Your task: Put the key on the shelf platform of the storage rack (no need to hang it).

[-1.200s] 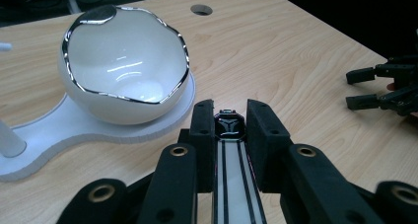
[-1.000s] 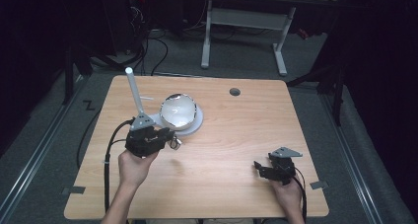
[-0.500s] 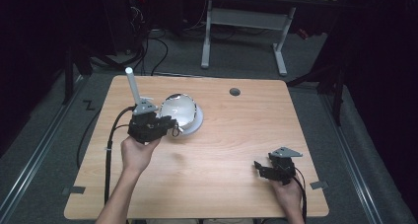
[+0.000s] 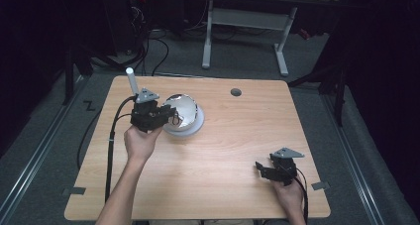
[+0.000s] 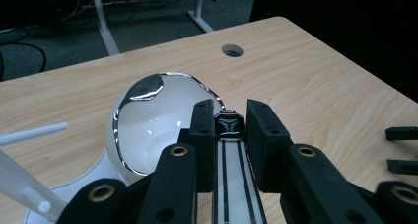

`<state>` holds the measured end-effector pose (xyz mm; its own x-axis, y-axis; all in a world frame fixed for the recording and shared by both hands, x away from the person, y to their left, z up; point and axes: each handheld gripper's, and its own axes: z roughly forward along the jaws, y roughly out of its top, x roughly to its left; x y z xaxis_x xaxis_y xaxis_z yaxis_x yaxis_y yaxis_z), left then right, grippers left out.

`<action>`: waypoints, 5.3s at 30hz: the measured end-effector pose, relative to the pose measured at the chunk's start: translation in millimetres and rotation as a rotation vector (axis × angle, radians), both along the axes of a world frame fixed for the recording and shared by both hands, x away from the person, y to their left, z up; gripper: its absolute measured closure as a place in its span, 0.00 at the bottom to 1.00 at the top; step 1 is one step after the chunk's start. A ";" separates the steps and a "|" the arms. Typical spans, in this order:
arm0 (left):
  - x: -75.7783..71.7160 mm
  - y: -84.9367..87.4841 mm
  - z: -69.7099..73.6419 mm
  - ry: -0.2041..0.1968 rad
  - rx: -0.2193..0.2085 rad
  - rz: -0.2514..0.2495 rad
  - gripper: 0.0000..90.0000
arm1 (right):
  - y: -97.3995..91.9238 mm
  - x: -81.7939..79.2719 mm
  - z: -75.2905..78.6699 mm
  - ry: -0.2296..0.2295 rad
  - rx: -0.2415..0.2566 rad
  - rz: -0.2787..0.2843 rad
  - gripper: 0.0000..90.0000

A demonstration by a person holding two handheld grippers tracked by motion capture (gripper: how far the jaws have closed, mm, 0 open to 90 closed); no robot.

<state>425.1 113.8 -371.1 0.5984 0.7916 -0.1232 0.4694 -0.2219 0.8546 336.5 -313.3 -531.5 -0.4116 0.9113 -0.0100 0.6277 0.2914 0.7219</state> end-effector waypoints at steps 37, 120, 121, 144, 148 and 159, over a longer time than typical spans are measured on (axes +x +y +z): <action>39.8 -20.4 -34.9 0.034 0.087 0.061 0.83 | 0.3 0.0 -0.1 -0.001 -0.003 0.002 0.33; 36.9 -2.6 -67.5 0.069 0.073 0.107 0.59 | 0.8 -0.6 0.0 0.000 -0.008 0.005 0.33; 36.1 -0.7 -66.9 0.069 0.071 0.107 0.59 | 0.8 -0.6 0.0 0.000 -0.007 0.005 0.33; 10.9 22.4 -57.8 0.047 0.076 0.100 0.56 | 0.8 -0.5 0.0 -0.001 -0.007 0.005 0.33; 7.1 24.1 -56.1 0.037 0.071 0.102 0.56 | 0.9 -0.5 0.0 0.000 -0.007 0.005 0.33; -4.9 32.9 -56.1 0.027 0.072 0.109 0.54 | 0.9 -0.4 0.0 0.000 -0.007 0.004 0.33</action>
<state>420.3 146.8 -427.2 0.5054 0.8593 -0.0786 0.5169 -0.2285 0.8250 336.1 -312.4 -531.5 -0.4155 0.9094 -0.0165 0.6262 0.2992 0.7200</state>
